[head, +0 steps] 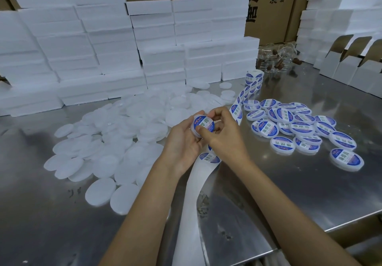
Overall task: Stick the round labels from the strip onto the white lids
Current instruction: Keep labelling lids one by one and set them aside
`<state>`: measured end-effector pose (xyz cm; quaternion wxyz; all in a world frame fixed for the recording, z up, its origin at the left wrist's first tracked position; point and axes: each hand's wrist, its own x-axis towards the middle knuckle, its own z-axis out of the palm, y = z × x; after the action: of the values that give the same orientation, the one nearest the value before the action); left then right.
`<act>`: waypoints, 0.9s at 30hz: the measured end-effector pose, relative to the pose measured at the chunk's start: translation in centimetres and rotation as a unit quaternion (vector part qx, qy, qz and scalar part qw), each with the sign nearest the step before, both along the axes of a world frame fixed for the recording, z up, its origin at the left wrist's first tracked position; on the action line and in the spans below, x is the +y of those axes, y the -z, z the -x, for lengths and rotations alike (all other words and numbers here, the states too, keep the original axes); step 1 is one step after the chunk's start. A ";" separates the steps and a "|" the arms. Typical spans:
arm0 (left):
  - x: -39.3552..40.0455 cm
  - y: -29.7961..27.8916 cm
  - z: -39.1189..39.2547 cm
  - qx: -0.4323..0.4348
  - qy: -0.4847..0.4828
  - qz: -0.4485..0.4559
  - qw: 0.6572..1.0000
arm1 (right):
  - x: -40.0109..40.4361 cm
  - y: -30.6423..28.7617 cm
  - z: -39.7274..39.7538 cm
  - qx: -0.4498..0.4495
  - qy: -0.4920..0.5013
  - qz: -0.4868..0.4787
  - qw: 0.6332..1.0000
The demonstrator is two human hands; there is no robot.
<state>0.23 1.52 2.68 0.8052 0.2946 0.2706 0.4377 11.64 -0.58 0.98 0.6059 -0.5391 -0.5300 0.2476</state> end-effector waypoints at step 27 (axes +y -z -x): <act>-0.5 -0.3 -0.3 -0.042 0.038 0.011 0.998 | -0.2 1.6 -1.9 -0.243 0.119 0.005 0.963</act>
<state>0.58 0.99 2.93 0.8354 0.2767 0.2298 0.4156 13.52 -0.81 -0.63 0.4818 -0.6451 -0.5919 0.0378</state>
